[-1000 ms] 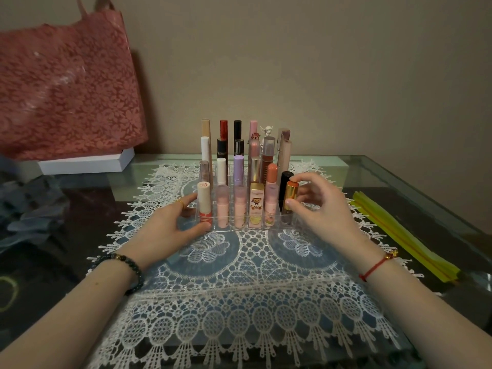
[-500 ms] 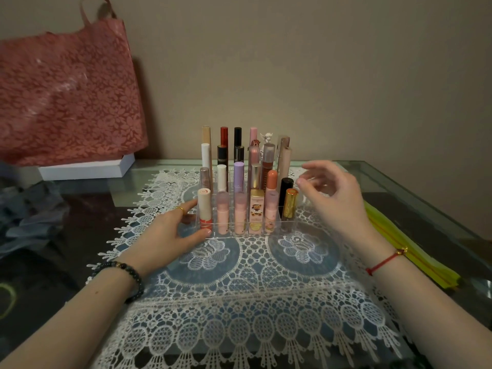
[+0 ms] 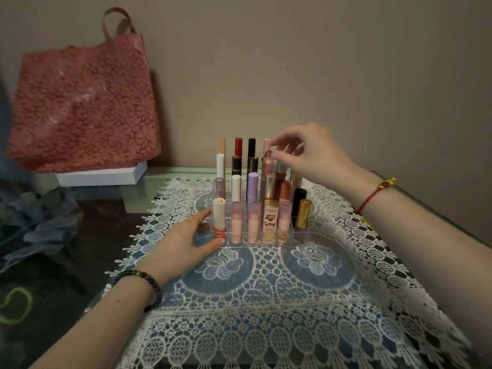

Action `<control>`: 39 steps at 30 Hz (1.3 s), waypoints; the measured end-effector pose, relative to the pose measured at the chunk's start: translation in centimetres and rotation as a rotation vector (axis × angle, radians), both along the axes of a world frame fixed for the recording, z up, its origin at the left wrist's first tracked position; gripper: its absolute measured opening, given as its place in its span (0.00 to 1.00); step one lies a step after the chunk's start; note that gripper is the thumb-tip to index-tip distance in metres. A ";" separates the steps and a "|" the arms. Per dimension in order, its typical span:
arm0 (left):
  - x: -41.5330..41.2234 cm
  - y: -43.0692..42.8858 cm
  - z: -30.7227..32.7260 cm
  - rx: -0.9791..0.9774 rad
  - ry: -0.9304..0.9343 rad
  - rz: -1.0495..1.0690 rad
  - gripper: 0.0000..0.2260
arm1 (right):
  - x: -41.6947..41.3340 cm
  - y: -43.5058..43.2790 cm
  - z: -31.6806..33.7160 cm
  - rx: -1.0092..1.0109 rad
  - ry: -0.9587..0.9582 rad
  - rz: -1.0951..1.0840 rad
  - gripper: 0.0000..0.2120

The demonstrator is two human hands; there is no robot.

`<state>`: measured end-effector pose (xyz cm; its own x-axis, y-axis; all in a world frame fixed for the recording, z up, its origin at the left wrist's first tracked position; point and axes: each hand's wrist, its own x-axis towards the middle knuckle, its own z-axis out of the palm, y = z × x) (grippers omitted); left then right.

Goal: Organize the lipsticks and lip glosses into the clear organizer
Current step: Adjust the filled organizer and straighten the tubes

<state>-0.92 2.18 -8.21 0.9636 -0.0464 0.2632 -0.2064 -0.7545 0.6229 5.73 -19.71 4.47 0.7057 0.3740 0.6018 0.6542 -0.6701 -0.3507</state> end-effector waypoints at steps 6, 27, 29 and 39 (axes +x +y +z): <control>0.0 -0.1 0.1 0.002 -0.003 -0.002 0.32 | 1.4 1.4 0.5 -0.279 -0.078 -0.063 0.08; -0.4 -0.4 0.4 -0.016 -0.004 -0.013 0.32 | 1.9 1.5 1.4 -0.406 0.049 -0.029 0.05; -0.4 -0.4 0.5 -0.019 0.002 -0.015 0.32 | 2.0 1.5 1.3 -0.396 0.046 -0.032 0.05; -0.3 -0.2 0.3 0.012 -0.003 -0.010 0.33 | 1.9 1.3 1.5 -0.384 0.075 -0.020 0.05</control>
<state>-1.17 1.96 -7.88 0.9623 -0.0596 0.2654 -0.2161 -0.7600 0.6129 7.67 -18.42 5.95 0.7518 0.5477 0.3672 0.6218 -0.7742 -0.1183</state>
